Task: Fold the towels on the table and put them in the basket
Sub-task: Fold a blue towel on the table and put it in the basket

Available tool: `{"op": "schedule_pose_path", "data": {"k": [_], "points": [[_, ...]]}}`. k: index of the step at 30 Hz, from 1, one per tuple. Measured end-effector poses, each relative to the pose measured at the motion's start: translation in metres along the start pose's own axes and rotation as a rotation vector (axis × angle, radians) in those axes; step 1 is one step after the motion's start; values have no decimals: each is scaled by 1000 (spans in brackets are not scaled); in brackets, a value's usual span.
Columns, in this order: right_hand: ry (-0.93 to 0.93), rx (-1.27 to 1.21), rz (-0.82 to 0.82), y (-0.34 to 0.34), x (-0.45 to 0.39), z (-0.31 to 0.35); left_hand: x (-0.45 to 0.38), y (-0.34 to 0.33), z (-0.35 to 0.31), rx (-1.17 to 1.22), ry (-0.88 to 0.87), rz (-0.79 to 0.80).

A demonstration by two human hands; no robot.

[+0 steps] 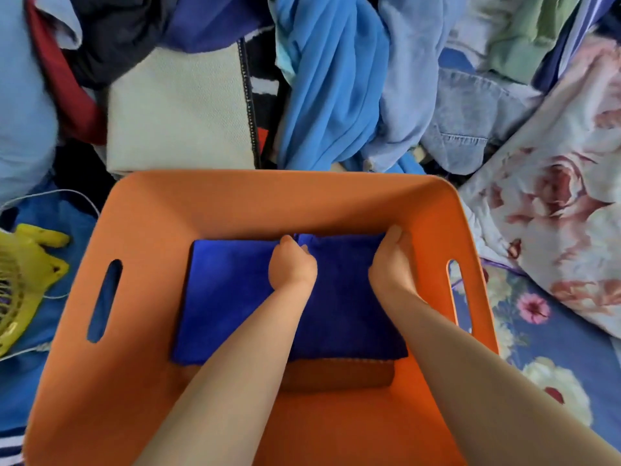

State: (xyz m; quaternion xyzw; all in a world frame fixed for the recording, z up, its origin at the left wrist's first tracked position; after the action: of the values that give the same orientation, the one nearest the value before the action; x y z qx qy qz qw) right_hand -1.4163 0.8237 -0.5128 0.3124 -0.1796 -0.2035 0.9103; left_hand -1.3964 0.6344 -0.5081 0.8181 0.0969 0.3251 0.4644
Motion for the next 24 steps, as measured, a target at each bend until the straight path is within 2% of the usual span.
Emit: {"op": "schedule_pose_path", "data": {"k": [3,5,7,8,10,14,17,24], "points": [[182,194,16,3,17,20,0,-8,1,43,-36,-91],[379,297,64,-2,33,30,6,-9,-3,-56,-183,-209],[521,455,215,-18,44,18,18,-13,-8,-241,-444,-328],[514,483,339,-23,48,15,20,-20,-7,-348,-550,-341],[470,560,479,-29,49,-6,24,-38,3,-545,-656,-328],[367,556,471,-28,45,-26,19,-55,9,-627,-662,-133],[287,566,488,-34,43,-31,11,-57,8,-667,-636,-131],[339,564,480,-37,36,-31,12,-62,10,-678,-605,-147]]}}
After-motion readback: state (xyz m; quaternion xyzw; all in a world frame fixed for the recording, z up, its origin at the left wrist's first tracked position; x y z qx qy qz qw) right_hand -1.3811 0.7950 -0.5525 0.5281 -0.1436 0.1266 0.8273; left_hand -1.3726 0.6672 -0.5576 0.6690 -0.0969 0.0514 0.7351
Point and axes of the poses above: each hand's wrist, its own x-axis away from the middle knuckle, its own y-axis out of the back of the hand, z = x × y, the point moved 7 cm from there along -x, towards the middle knuckle, and after that the axes turned 13 degrees about -x, right-handed, at the moved point
